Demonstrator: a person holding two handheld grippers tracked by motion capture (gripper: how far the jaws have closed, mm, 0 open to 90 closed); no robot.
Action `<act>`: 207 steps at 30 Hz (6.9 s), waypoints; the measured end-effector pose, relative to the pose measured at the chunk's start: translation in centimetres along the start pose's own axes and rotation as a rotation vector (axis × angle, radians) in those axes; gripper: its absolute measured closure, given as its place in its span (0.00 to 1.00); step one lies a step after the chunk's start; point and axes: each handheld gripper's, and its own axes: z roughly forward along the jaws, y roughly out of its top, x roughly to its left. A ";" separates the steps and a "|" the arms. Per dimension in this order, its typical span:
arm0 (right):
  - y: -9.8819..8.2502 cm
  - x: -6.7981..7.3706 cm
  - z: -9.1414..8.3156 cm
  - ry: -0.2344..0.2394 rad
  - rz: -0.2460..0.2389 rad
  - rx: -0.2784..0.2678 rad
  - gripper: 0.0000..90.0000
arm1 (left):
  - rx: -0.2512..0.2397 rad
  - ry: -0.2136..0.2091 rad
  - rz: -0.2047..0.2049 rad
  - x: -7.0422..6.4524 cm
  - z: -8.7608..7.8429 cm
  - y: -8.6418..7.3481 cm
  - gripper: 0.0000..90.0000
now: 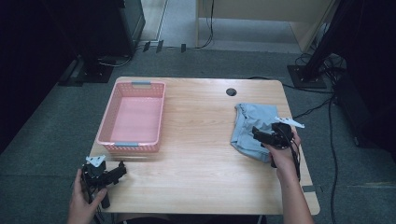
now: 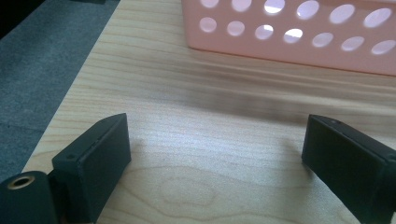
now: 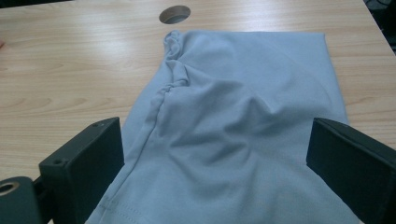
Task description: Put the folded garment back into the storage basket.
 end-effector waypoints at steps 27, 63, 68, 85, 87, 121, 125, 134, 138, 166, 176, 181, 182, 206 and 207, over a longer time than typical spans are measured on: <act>-0.6 0.7 4.6 -0.033 0.009 0.090 0.04 | 0.002 0.000 0.002 0.0 0.0 0.0 0.09; -0.5 3.0 9.0 -0.148 -0.113 0.204 0.00 | 0.002 0.000 0.002 0.0 0.0 0.0 0.09; -0.9 3.0 8.7 -0.169 -0.103 0.159 0.08 | 0.002 0.000 0.002 0.0 0.0 0.0 0.09; -0.9 1.5 7.5 -0.281 0.004 0.086 0.71 | 0.002 0.000 0.002 0.0 0.0 0.0 0.09; -0.8 1.3 7.5 -0.274 0.010 0.087 0.71 | 0.002 0.000 0.001 0.0 0.0 0.0 0.09; 1.1 4.2 3.4 -0.124 -0.019 -0.096 0.75 | 0.002 0.000 0.002 0.0 0.0 0.0 0.09; 1.4 4.9 3.2 -0.104 -0.016 -0.096 0.75 | 0.002 0.000 0.002 0.0 0.0 0.0 0.09; 2.2 6.5 2.5 -0.033 -0.015 -0.093 0.75 | 0.002 0.000 0.002 0.0 0.0 0.0 0.09; 2.7 7.2 2.3 -0.016 -0.016 -0.094 0.75 | 0.002 0.000 0.002 0.0 0.0 0.0 0.09; 5.3 13.5 2.1 0.101 -0.054 -0.092 0.75 | 0.002 -0.001 0.002 0.0 0.0 0.0 0.09; 6.1 15.8 2.1 0.134 -0.061 -0.096 0.75 | 0.002 -0.001 0.002 0.0 0.0 0.0 0.09; 6.5 17.1 2.1 0.158 -0.071 -0.097 0.75 | 0.002 0.000 0.003 0.0 0.0 0.0 0.09; 6.5 17.4 2.2 0.160 -0.072 -0.097 0.75 | 0.002 -0.001 0.003 0.0 0.0 0.0 0.09; 7.8 23.3 2.6 0.238 -0.107 -0.102 0.75 | 0.004 -0.004 0.006 0.0 0.0 0.0 0.09; 7.8 23.5 2.6 0.243 -0.104 -0.100 0.75 | 0.004 -0.003 0.007 0.0 0.0 0.0 0.09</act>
